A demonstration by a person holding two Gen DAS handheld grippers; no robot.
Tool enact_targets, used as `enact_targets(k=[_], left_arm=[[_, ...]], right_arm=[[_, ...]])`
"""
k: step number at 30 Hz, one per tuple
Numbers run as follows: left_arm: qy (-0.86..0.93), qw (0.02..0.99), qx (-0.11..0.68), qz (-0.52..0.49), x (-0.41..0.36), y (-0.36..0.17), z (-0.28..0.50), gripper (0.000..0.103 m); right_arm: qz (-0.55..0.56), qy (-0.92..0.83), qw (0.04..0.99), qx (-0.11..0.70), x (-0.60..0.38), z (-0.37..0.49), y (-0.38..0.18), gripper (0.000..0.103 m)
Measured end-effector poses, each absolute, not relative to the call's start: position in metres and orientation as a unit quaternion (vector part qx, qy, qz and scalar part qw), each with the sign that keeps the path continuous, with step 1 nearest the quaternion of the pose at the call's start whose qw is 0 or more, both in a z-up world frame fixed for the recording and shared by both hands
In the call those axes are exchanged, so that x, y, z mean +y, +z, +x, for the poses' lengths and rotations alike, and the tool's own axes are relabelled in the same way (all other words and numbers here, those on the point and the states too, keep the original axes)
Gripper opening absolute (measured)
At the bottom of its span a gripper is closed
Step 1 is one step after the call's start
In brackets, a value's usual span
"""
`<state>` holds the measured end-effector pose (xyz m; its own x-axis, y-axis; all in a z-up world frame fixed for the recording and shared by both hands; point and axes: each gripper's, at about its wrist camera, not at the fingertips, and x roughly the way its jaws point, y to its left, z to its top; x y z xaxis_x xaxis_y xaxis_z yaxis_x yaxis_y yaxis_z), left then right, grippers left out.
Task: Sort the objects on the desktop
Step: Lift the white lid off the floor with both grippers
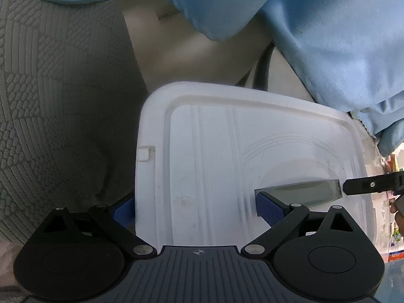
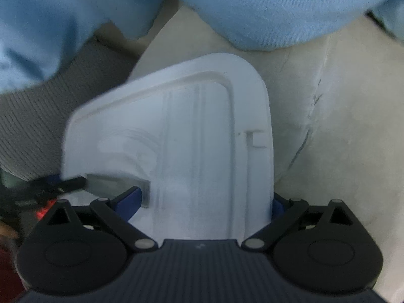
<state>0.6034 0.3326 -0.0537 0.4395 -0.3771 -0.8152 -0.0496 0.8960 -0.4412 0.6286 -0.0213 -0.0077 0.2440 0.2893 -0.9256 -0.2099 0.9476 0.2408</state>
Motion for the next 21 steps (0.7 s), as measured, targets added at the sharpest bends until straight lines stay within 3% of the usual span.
enact_targets(k=[12,21], left_arm=[[-0.081,0.820,0.528,-0.204,0.316,-0.039,0.602,0.099],[-0.073,0.842,0.505,-0.175,0.306,0.015,0.608,0.099]], right_arm=[[0.040,0.141,0.801,0.580,-0.036,0.624,0.005,0.095],[0.064,0.151,0.818,0.551,-0.054,0.618,0.049,0.096]])
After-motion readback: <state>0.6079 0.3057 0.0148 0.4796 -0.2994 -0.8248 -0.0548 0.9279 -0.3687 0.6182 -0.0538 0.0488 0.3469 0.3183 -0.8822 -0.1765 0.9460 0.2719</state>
